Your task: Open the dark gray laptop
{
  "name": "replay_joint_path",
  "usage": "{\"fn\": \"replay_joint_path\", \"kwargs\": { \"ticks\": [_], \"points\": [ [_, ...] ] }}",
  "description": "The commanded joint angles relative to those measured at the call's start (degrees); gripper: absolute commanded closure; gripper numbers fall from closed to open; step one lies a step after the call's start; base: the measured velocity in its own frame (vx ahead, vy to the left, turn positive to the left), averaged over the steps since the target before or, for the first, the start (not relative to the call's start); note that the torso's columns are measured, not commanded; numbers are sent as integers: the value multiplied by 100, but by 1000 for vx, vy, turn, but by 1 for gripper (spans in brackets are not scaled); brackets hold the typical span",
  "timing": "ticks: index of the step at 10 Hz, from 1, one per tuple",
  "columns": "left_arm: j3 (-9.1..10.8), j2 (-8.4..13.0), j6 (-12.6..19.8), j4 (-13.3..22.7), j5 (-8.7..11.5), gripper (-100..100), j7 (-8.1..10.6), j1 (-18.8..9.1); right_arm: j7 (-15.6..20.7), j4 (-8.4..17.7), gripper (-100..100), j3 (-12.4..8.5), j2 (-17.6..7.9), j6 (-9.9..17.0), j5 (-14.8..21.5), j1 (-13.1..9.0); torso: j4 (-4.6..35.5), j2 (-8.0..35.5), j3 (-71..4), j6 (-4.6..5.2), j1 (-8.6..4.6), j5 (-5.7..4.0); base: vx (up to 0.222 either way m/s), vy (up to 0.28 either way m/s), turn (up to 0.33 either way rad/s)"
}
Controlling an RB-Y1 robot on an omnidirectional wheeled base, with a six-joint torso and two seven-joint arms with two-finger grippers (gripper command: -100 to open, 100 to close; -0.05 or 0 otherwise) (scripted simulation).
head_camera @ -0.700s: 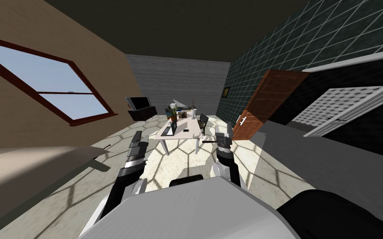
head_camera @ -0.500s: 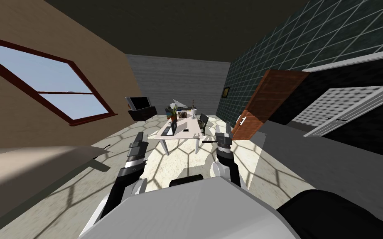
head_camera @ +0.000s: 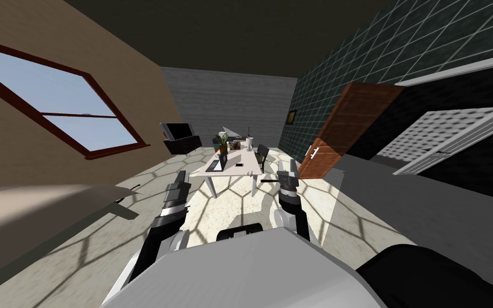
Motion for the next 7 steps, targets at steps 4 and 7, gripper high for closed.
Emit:
{"fn": "replay_joint_path", "kwargs": {
  "ticks": [4, 7],
  "points": [
    [-1, 297, -22, 111, -33, -100, -28, -47, 0, 2, 0, 0, 0, 0, 0, 1, 1456, 1454, -2937, 0, 2, 1, 23, 1, -13],
    [-3, 544, -90, 473, -138, -100, -118, -200, 0, 2, 0, 0, -1, 0, 0, 3, 1526, 1502, -3094, 0, 7, 2, 154, 23, -58]
  ]
}}
